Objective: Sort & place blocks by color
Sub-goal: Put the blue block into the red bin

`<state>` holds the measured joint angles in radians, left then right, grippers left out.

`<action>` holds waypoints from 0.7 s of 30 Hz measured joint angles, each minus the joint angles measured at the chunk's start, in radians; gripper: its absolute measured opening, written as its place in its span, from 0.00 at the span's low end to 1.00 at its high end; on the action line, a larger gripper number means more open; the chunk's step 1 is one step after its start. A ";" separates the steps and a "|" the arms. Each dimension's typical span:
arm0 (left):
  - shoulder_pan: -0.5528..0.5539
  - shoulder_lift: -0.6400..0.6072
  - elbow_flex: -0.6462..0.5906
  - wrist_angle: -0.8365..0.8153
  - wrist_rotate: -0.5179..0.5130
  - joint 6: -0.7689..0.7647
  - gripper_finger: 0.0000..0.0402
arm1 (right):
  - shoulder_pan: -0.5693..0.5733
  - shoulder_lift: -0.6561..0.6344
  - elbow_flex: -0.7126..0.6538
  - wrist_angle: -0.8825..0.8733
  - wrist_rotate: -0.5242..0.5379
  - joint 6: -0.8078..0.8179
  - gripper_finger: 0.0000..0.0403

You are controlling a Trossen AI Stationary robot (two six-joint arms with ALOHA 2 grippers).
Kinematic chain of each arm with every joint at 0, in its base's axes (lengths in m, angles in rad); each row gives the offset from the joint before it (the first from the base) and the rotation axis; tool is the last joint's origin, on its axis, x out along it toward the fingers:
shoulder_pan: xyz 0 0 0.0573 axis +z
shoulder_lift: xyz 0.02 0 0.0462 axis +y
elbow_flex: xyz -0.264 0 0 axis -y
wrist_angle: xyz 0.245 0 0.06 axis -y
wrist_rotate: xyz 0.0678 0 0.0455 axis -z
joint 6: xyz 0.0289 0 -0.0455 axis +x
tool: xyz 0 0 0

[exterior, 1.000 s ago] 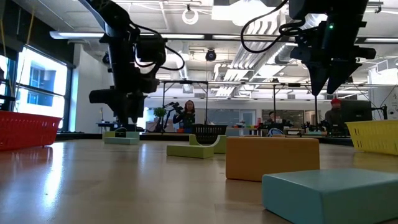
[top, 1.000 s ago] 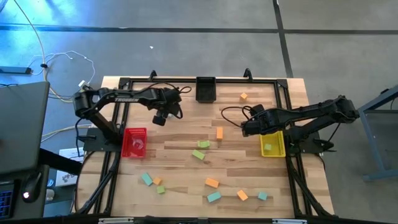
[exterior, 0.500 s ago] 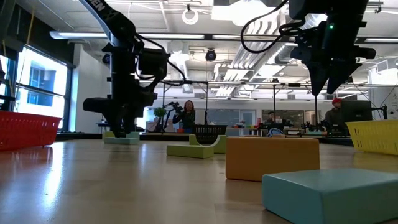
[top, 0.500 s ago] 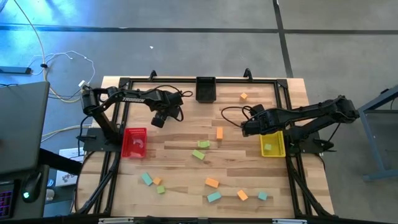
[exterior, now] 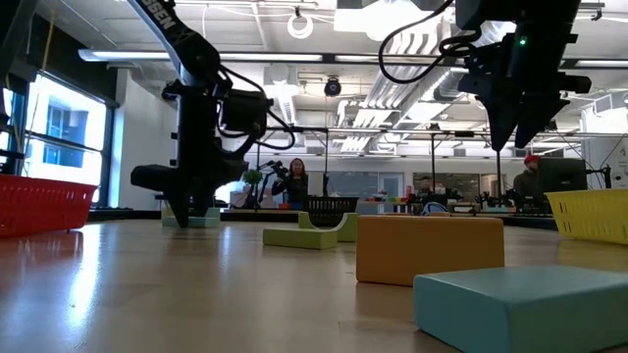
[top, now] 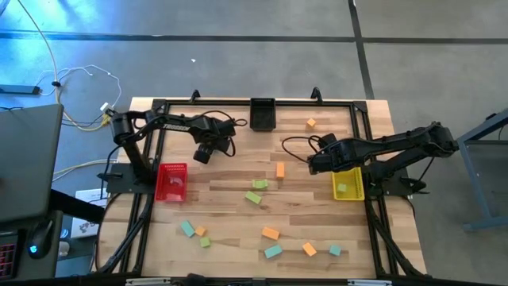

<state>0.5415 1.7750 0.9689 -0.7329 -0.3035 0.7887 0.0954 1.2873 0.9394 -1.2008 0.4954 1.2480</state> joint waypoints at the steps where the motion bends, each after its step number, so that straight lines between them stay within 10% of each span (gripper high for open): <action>1: 0.002 0.005 0.001 -0.001 0.000 -0.004 0.41 | 0.002 0.000 0.000 0.000 0.000 0.000 0.49; 21: 0.026 -0.016 -0.004 0.000 0.134 -0.225 0.22 | 0.058 0.000 0.000 0.065 0.021 0.000 0.49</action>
<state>0.5674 1.7589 0.9654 -0.7334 -0.1695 0.5637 0.1539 1.2873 0.9394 -1.1361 0.5166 1.2480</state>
